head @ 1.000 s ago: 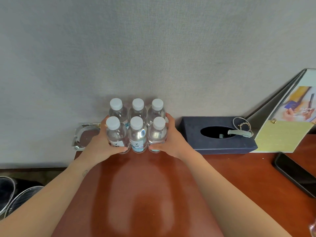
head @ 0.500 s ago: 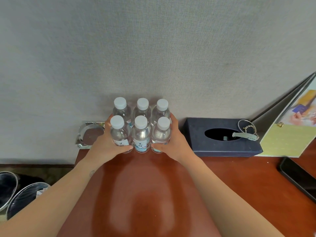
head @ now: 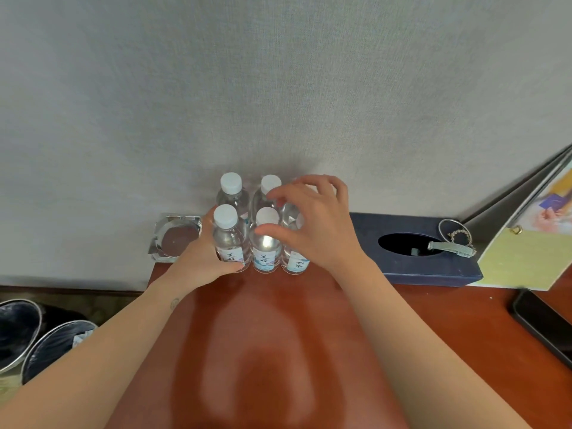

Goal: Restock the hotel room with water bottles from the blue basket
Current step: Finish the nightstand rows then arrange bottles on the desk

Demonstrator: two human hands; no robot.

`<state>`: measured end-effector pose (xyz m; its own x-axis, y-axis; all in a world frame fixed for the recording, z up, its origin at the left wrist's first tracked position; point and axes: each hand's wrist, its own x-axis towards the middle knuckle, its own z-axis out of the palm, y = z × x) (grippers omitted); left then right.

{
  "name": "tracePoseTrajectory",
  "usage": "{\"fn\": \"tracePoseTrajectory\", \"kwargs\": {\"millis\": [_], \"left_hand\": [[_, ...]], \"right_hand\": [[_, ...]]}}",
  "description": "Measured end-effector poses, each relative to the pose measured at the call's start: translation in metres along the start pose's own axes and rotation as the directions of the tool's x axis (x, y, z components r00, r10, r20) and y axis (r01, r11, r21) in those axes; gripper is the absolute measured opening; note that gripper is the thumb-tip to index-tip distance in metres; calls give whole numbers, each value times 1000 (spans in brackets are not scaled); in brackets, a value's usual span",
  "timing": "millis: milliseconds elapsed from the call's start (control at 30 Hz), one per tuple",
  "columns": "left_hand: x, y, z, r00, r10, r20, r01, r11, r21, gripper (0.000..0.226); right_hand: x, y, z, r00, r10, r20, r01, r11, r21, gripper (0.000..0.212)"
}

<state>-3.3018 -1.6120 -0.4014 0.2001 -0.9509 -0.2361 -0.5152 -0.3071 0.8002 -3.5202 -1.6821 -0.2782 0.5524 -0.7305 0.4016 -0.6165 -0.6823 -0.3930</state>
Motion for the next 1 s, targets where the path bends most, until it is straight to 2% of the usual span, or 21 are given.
{"fn": "tracePoseTrajectory", "kwargs": {"millis": [67,133,233,467,600,633,733,800,1000], "left_hand": [[0,0,0,1000,-5,1,5,1000,6,114],[1,0,1,1000,-1,6,1,1000,9,114],[2,-1,1,1000,8,12,-8,1000,4,115],[3,-2,2,1000,9,4,-9,1000,0,113],[3,-2,1,1000,21,4,-21,1000,5,112],[3,-1,1,1000,21,8,-21,1000,6,112],[2,1,1,1000,21,14,-21,1000,21,110],[1,2,1,1000,17,7,-17,999,34,110],[0,3,0,1000,-8,14,8,999,45,113]], "right_hand": [[3,-1,1,994,-1,106,6,999,-48,38],[5,1,2,990,-1,141,0,1000,7,30],[6,3,3,986,-23,163,5,994,106,28],[6,5,1,980,-73,185,55,993,105,33],[2,18,-14,995,73,70,-90,957,275,38],[1,24,-19,991,104,82,-122,955,269,36],[1,37,-30,939,159,304,-214,964,156,35],[1,39,-32,902,169,398,-246,958,150,38],[3,35,-34,875,111,470,-181,978,106,30]]}}
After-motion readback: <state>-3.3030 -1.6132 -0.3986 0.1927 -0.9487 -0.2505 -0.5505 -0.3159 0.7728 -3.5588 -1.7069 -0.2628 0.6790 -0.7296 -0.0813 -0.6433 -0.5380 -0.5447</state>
